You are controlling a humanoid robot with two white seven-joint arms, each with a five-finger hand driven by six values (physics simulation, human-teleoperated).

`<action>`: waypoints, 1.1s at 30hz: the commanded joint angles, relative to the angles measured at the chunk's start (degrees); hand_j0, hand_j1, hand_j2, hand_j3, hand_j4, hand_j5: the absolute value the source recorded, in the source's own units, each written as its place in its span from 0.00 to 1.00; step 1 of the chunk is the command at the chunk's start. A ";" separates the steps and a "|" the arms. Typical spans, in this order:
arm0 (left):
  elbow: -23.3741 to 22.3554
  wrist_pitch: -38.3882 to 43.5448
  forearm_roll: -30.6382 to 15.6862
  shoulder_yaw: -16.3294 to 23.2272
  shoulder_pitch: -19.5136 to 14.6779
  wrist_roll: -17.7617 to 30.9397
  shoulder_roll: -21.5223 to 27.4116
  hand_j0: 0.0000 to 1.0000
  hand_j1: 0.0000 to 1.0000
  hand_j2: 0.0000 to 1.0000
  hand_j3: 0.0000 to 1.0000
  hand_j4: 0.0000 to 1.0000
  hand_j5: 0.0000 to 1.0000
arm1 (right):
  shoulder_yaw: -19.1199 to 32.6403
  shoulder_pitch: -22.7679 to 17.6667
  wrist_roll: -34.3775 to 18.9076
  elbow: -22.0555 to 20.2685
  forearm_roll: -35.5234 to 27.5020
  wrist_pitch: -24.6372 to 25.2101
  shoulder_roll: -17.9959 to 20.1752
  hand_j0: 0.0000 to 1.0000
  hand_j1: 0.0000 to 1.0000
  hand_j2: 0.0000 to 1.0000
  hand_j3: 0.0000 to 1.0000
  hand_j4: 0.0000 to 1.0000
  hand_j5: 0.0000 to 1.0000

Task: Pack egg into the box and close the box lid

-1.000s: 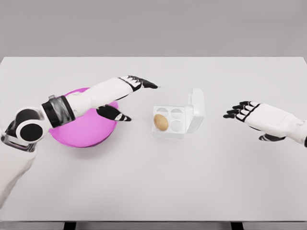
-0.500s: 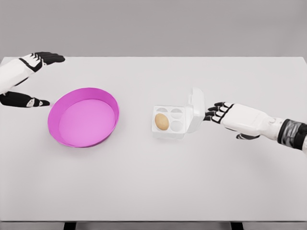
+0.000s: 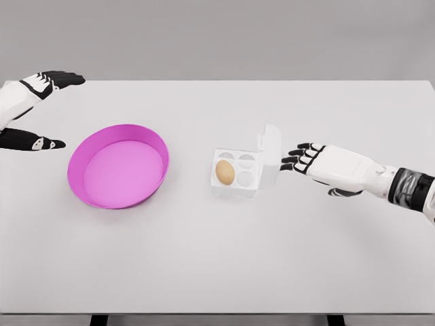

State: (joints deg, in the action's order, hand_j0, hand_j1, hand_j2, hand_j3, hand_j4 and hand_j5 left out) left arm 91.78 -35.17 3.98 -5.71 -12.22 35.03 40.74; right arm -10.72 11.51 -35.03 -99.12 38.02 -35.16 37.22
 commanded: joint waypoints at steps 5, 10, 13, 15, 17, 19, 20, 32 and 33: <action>0.06 0.17 -0.47 -0.01 0.00 -0.03 0.04 1.00 1.00 1.00 1.00 1.00 1.00 | -0.45 0.00 0.03 -1.34 -0.32 0.16 -2.59 1.00 1.00 1.00 1.00 1.00 1.00; 0.06 0.17 -0.47 -0.01 0.00 -0.03 0.04 1.00 1.00 1.00 1.00 1.00 1.00 | -5.01 2.02 0.03 -1.34 -0.14 0.16 -5.58 1.00 1.00 1.00 1.00 1.00 1.00; 0.06 0.17 -0.38 -0.01 0.00 -0.03 0.04 1.00 1.00 1.00 1.00 1.00 1.00 | -6.43 3.08 0.03 -1.34 0.39 0.16 -6.37 1.00 1.00 1.00 1.00 1.00 1.00; 0.06 0.17 -0.38 -0.01 0.00 -0.03 0.04 1.00 1.00 1.00 1.00 1.00 1.00 | -0.11 1.67 0.03 -1.34 -0.40 0.16 -8.74 1.00 1.00 1.00 1.00 1.00 1.00; 0.24 0.17 0.06 0.17 0.18 -0.03 -0.05 1.00 1.00 1.00 1.00 1.00 1.00 | 9.47 -2.81 0.03 -1.34 -0.40 0.16 -12.70 1.00 1.00 1.00 1.00 1.00 1.00; 0.24 0.17 -0.20 -0.01 0.18 -0.03 -0.05 1.00 1.00 1.00 1.00 1.00 1.00 | 15.02 -4.66 0.03 -1.25 -0.40 0.16 -15.43 1.00 1.00 1.00 1.00 1.00 1.00; 0.24 0.17 -0.20 -0.01 0.18 -0.03 -0.05 1.00 1.00 1.00 1.00 1.00 1.00 | 16.42 -5.01 0.03 -1.08 -0.40 0.16 -15.69 1.00 1.00 1.00 1.00 1.00 1.00; 0.50 0.17 -0.20 0.35 0.18 -0.03 -0.22 1.00 1.00 1.00 1.00 1.00 1.00 | 19.50 -5.54 0.03 0.16 -0.58 0.16 -15.34 1.00 1.00 1.00 1.00 1.00 1.00; 0.50 0.17 -0.11 0.35 0.18 -0.03 -0.22 1.00 1.00 1.00 1.00 1.00 1.00 | 19.50 -5.54 0.03 0.15 -0.58 0.16 -15.34 1.00 1.00 1.00 1.00 1.00 1.00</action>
State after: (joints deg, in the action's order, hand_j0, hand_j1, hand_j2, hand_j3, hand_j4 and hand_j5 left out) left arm 92.26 -35.17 4.24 -5.38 -12.04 35.03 40.49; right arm 8.63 5.98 -35.03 -98.99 37.84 -35.17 21.88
